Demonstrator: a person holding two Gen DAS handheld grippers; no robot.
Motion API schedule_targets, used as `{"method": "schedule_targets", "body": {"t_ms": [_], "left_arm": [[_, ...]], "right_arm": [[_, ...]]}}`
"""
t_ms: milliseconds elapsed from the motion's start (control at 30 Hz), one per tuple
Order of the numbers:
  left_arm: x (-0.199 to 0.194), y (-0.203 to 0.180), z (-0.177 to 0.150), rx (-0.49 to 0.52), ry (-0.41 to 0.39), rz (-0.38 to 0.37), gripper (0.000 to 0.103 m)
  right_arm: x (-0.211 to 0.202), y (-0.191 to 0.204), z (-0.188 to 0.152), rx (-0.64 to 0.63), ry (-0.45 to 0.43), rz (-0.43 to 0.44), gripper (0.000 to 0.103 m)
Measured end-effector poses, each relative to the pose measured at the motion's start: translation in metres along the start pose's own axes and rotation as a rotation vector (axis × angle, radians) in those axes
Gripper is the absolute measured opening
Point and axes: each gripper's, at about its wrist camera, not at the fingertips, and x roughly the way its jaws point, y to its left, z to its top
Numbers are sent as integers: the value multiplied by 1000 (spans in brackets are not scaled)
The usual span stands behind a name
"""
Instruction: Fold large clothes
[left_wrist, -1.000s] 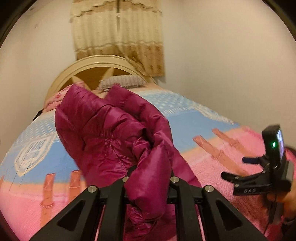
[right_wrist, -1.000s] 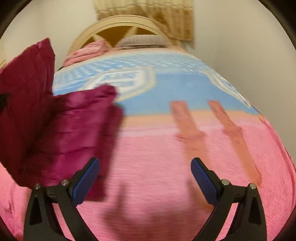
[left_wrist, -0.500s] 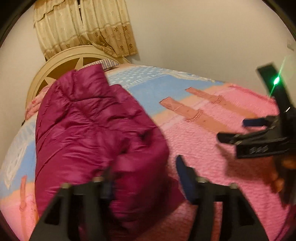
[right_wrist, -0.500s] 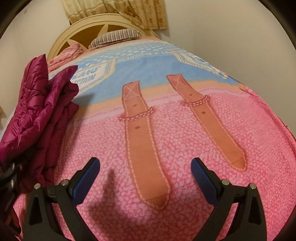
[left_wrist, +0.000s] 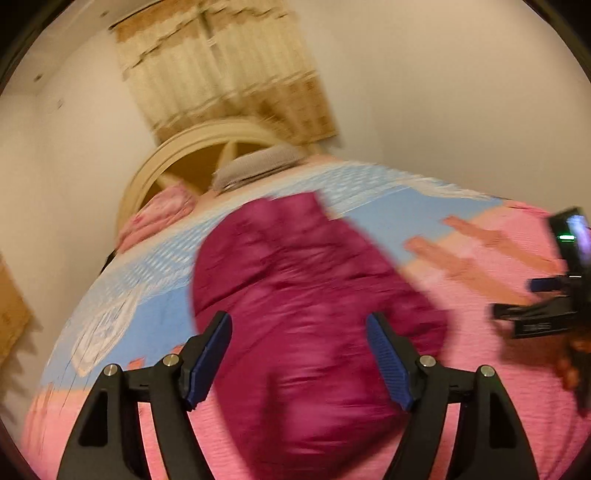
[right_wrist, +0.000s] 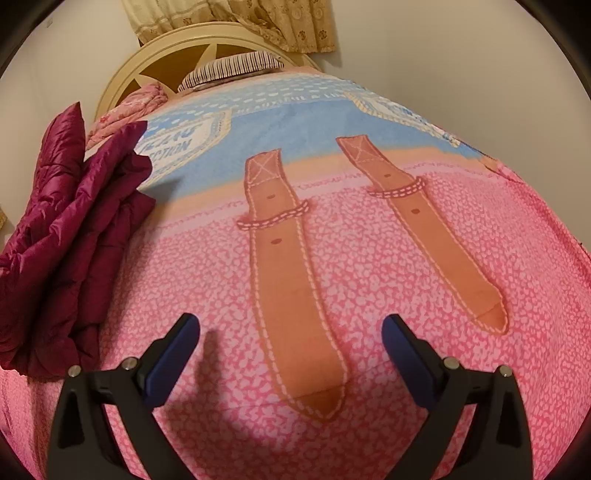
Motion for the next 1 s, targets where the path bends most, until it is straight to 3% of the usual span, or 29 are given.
{"method": "schedule_targets", "body": {"t_ms": [167,300,467,567,700,800,900,1000], "left_arm": [[42,48,-16,-52,82,119,76],[78,73,-25,-114,143,146,76],[99,83,-19,-166,163,138,76],[106,80,-13,-189,170,109,76],[108,54,-10,-154,168,58,76],[97,54,-2,-172,115,34,76],[89,81,10,-264,59,74,76],[103,103,18,-307,94,126,77]], "right_arm": [[-7,14,6,-9,-13,34,97],[-17,34,26,-16,-39,69,93],[-18,70,58,-29,-52,134,80],[-16,88,74,-17,-67,137,80],[-38,128,101,-37,-149,151,80],[-47,164,118,-55,-183,160,78],[-34,189,126,-74,-178,138,76],[-9,200,130,-67,-142,131,69]]}}
